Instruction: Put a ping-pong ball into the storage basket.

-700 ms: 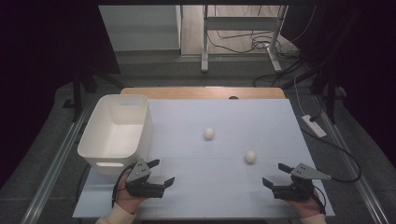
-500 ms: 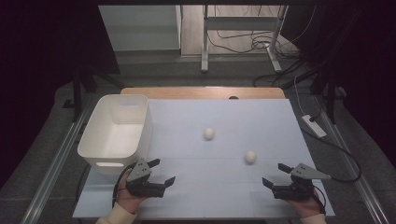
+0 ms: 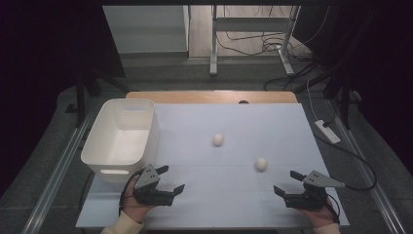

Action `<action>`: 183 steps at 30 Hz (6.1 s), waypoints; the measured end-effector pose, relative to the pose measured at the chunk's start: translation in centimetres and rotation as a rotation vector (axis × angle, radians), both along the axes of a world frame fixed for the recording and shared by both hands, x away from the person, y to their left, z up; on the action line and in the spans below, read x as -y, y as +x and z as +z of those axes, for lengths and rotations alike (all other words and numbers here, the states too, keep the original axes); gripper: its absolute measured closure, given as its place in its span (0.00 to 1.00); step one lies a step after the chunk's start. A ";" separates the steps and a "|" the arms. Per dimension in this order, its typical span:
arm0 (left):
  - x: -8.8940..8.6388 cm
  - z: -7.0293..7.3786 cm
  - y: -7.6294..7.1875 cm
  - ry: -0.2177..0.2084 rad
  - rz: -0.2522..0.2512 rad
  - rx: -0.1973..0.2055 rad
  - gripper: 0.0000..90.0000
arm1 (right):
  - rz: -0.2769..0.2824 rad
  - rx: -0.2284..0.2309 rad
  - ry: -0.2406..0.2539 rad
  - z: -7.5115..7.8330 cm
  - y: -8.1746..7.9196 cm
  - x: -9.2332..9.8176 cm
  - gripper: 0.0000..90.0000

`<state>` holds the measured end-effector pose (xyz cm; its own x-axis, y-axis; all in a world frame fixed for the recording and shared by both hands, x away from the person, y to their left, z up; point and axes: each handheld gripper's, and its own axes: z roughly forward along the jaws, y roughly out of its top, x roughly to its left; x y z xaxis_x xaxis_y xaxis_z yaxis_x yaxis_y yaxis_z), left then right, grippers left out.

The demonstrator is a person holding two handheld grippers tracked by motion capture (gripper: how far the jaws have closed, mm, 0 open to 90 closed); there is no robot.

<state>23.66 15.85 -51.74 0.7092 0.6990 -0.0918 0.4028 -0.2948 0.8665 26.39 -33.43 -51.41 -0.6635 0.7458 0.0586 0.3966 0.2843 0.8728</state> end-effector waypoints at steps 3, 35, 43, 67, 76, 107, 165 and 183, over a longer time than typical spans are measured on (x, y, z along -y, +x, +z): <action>0.1 0.1 0.1 0.002 0.001 -0.002 0.13 | -0.001 0.000 0.000 0.0 0.0 0.0 0.12; 1.4 1.6 1.3 0.027 -0.009 -0.048 0.11 | 0.001 -0.010 -0.001 -0.1 0.1 0.0 0.12; 1.9 1.9 1.7 0.036 -0.014 -0.048 0.10 | 0.000 -0.008 -0.002 0.0 0.1 0.0 0.12; 3.9 2.5 2.9 0.064 -0.037 -0.060 0.09 | -0.003 -0.007 0.000 -0.1 0.0 0.1 0.12; 4.6 2.7 3.5 0.068 -0.045 -0.063 0.09 | -0.003 -0.008 0.001 -0.1 0.0 0.1 0.12; 6.2 3.9 5.6 0.071 -0.060 -0.068 0.09 | -0.003 -0.004 0.000 -0.1 0.1 0.2 0.12; 9.1 4.1 10.4 0.127 -0.056 -0.086 0.10 | -0.011 -0.001 0.009 0.1 -0.1 0.1 0.12; 10.3 3.5 12.9 0.152 -0.038 -0.108 0.10 | -0.012 -0.001 0.013 0.1 0.0 0.2 0.12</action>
